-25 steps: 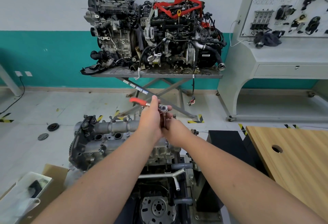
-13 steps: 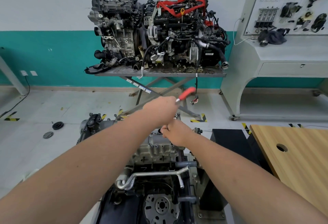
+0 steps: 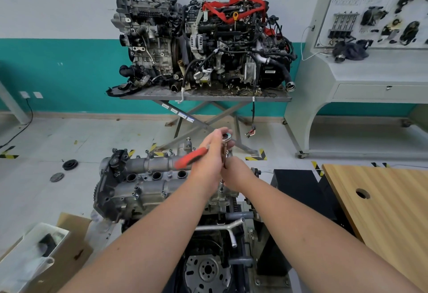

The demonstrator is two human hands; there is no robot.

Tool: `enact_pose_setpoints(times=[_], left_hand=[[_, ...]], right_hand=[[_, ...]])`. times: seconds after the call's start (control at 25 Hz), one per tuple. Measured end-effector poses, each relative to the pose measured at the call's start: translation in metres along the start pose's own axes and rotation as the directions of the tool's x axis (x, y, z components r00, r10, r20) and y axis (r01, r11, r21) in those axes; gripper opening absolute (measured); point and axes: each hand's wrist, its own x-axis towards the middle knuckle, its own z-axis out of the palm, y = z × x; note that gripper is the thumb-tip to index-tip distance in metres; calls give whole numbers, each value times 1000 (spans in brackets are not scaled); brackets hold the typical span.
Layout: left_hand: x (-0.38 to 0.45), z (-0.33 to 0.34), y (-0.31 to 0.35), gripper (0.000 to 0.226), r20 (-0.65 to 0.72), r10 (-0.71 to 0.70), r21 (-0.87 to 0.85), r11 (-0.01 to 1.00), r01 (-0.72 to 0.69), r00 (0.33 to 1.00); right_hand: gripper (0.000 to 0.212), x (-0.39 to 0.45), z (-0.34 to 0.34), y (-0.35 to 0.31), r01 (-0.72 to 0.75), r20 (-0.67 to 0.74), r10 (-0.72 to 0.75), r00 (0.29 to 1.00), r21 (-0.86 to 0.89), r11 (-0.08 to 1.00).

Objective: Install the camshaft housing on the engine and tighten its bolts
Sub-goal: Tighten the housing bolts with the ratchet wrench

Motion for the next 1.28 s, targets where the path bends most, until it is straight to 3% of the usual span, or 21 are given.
enact_pose_setpoints(times=[0.08, 0.16, 0.28, 0.4, 0.48, 0.52, 0.6, 0.68, 0.72, 0.84, 0.92, 0.96, 1.0, 1.04, 1.12, 1.16, 1.24, 1.28], left_hand=[[7, 2, 2, 30, -51, -130, -144, 982, 121, 990], [19, -1, 9, 30, -105, -235, -166, 962, 216, 966], [26, -6, 27, 30, -160, -302, 164, 931, 327, 940], [29, -4, 46, 20, -90, -347, 516, 785, 342, 934], [38, 2, 53, 19, -18, -264, 821, 547, 165, 964], [42, 6, 55, 19, 53, -211, 946, 324, 19, 976], [44, 12, 56, 19, 199, -142, 969, -121, -216, 970], [42, 9, 55, 19, 317, -92, 904, -270, -330, 944], [41, 4, 51, 25, 364, -51, 889, -278, -364, 930], [37, -10, 34, 38, 507, 126, 810, -410, -420, 853], [35, -17, 23, 34, 541, 295, 833, -319, -453, 788], [32, -20, 15, 31, 547, 387, 837, -238, -493, 742], [29, -22, 8, 31, 541, 468, 830, -165, -533, 699], [26, -22, 1, 33, 521, 506, 816, -60, -575, 687], [18, -16, -7, 34, 413, 479, 758, 290, -584, 775], [15, -11, -9, 33, 343, 438, 703, 468, -536, 831], [11, -1, -10, 27, 177, 414, 568, 698, -436, 893], [10, 4, -11, 26, 71, 371, 451, 816, -362, 926]], right_hand=[[22, -2, 0, 1, 10, 3, -10, 1000, 34, 999], [24, -7, 1, -1, 51, 43, -51, 998, 19, 999], [33, -12, -1, -5, 97, 106, -100, 989, 34, 995], [27, -12, -11, -3, 133, 204, -143, 968, 62, 989], [16, -12, -21, -4, 161, 224, -172, 959, 66, 985], [18, -10, -26, -7, 182, 208, -193, 959, 72, 981], [20, -4, -38, -14, 232, 159, -244, 957, 91, 968], [12, -3, -43, -18, 257, 122, -269, 955, 108, 960], [7, -3, -44, -17, 271, 98, -282, 954, 112, 956], [36, -7, -38, -12, 254, 32, -255, 966, 41, 966], [30, -9, -31, -5, 266, 0, -266, 964, -44, 963], [19, -10, -29, -2, 314, -4, -321, 947, -189, 930], [14, -10, -29, -1, 321, 9, -325, 946, -193, 927], [21, -7, -27, 2, 292, 22, -291, 956, -69, 954], [25, -9, -26, 0, 122, 3, -123, 992, 114, 986], [25, -13, -28, 0, 119, -7, -119, 993, 86, 989], [18, -13, -33, -2, 148, -67, -137, 988, 208, 967], [12, -10, -31, 3, 200, -138, -180, 974, 140, 970]])
